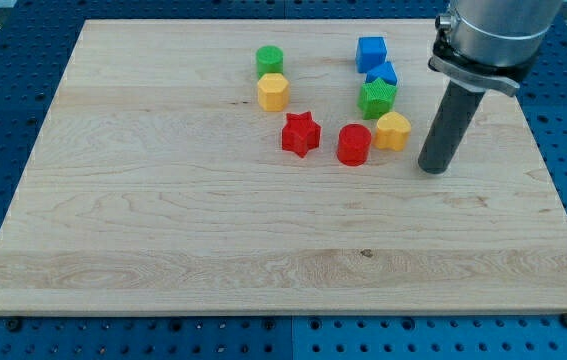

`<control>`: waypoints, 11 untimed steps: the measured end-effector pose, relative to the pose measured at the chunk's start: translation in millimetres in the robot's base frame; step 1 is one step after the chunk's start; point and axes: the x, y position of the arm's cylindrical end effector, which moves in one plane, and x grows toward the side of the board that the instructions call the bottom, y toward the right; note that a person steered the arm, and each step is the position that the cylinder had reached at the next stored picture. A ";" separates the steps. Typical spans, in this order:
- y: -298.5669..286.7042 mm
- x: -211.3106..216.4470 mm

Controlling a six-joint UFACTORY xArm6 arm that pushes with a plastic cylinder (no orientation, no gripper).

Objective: Place the heart below the green star

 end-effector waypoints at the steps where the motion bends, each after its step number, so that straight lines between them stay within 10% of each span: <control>1: 0.0 -1.8; 11: -41.3 -19.7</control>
